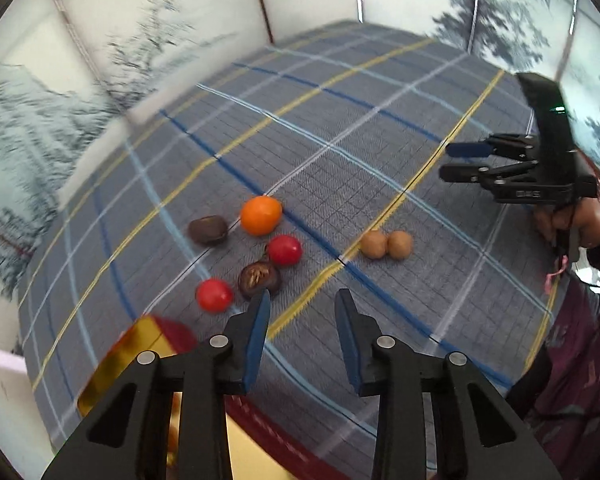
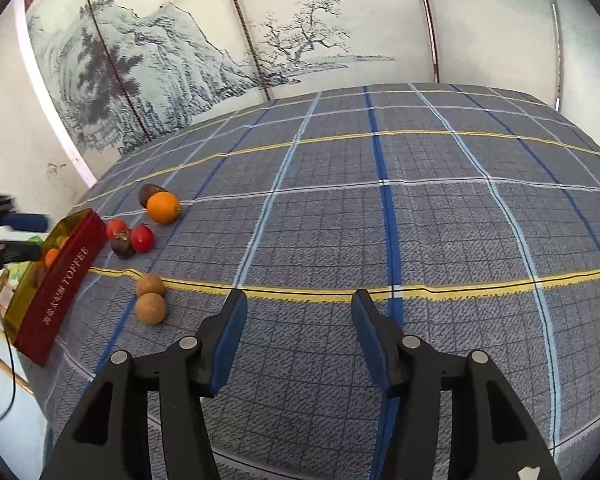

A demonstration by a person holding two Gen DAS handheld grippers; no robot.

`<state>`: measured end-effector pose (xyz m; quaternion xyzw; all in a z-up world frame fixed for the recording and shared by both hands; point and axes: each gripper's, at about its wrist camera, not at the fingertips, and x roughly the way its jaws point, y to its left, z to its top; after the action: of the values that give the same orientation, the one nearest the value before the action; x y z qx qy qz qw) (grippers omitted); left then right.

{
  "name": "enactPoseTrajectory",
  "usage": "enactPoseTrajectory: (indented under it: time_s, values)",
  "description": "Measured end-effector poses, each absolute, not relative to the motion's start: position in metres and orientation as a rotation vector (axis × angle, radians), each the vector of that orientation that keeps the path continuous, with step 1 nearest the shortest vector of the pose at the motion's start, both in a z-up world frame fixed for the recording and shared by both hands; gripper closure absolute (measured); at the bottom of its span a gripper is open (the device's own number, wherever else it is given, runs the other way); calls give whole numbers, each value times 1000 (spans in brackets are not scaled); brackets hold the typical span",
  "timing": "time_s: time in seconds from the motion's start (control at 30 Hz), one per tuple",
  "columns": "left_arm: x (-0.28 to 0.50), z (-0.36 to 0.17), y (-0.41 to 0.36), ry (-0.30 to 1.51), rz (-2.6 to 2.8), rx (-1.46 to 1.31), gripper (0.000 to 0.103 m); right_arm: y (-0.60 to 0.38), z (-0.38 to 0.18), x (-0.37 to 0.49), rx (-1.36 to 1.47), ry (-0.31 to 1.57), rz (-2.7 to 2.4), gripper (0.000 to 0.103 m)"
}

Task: Organize fruits
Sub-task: 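Move the left gripper to the fruits and grasp a brown mangosteen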

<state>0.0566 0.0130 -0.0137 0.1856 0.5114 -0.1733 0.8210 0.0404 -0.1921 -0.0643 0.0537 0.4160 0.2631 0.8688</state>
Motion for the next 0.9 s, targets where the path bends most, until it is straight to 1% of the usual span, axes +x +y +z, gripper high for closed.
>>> enactPoseTrajectory:
  time_s: [0.13,0.47,0.67,0.9]
  values:
    - [88,-35,19,1150,-381,407,69,-194,-65,43,142,876,584,48]
    - [115,-72,28,1219,-396,475,69,-196,-68,47,186,905,641,42]
    - [116,-78,31,1229,-416,474,69,-196,-70,49,199,921,643,41]
    - [107,-77,33,1221,-359,386,69,-196,-72,51,204,928,636,39]
